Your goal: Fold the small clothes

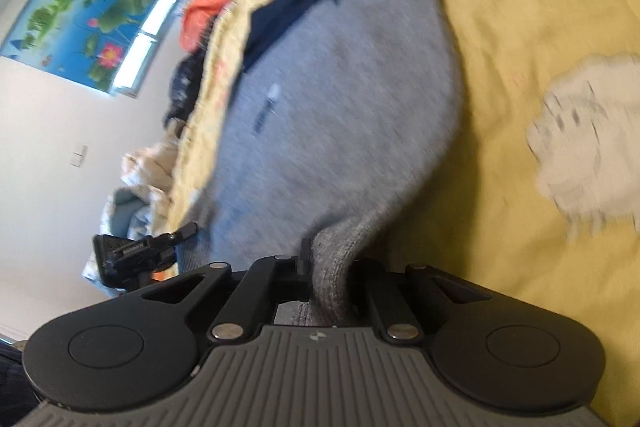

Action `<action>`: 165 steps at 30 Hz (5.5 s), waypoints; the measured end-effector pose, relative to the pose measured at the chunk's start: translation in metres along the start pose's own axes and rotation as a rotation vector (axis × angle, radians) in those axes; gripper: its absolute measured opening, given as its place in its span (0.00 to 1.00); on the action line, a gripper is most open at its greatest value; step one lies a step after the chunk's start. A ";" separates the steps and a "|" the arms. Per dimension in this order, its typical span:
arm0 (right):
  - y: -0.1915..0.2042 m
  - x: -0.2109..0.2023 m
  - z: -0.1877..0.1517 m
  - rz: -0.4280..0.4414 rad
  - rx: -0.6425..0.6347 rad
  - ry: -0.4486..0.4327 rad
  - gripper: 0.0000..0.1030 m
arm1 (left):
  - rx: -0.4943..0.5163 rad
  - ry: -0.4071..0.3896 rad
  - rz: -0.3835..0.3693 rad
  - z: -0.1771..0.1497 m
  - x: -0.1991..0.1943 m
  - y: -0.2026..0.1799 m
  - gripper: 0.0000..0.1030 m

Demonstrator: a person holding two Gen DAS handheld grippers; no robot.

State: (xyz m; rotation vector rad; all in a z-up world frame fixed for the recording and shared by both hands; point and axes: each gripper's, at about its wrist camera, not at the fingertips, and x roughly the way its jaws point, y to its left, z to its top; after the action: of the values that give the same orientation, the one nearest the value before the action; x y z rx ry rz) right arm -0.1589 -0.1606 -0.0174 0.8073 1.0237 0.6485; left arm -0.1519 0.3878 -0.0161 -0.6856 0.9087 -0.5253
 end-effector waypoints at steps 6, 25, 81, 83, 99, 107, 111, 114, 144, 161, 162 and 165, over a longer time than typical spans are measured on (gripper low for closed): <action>0.023 -0.006 0.070 0.043 -0.093 -0.180 0.13 | 0.025 -0.132 -0.072 0.059 0.002 -0.015 0.10; -0.020 0.057 0.201 -0.009 -0.047 -0.210 0.14 | 0.888 -0.239 0.404 0.049 0.074 -0.107 0.14; -0.027 0.134 0.384 -0.182 -0.058 -0.266 0.19 | 0.651 -0.298 0.555 0.289 0.228 -0.084 0.10; -0.035 0.138 0.379 -0.168 -0.056 -0.260 0.21 | 0.623 -0.244 0.415 0.286 0.224 -0.079 0.10; -0.053 0.133 0.371 -0.119 0.004 -0.259 0.24 | 0.673 -0.003 0.385 0.264 0.262 -0.076 0.28; -0.044 0.122 0.367 -0.140 -0.040 -0.292 0.26 | 0.801 -0.080 0.487 0.245 0.256 -0.099 0.09; -0.033 0.110 0.371 -0.139 -0.087 -0.355 0.22 | 0.817 -0.176 0.493 0.250 0.240 -0.110 0.08; -0.037 0.108 0.386 -0.143 -0.054 -0.393 0.21 | 0.783 -0.257 0.514 0.272 0.235 -0.114 0.08; 0.013 0.154 0.286 -0.559 -0.647 -0.227 0.85 | 0.673 -0.258 0.895 0.329 0.295 -0.053 0.07; 0.016 0.171 0.279 -0.650 -0.601 -0.275 0.98 | 0.824 -0.180 0.548 0.190 0.267 -0.104 0.79; 0.018 0.168 0.281 -0.658 -0.564 -0.273 0.97 | 0.774 -0.162 0.523 0.198 0.265 -0.099 0.81; 0.026 0.144 0.274 -0.674 -0.474 -0.303 0.87 | 0.626 -0.162 0.589 0.217 0.247 -0.094 0.80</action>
State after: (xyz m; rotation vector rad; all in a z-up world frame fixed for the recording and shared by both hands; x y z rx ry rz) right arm 0.1456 -0.1076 0.0145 0.1100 0.7514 0.1596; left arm 0.1484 0.2260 0.0153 0.1166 0.6920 -0.1946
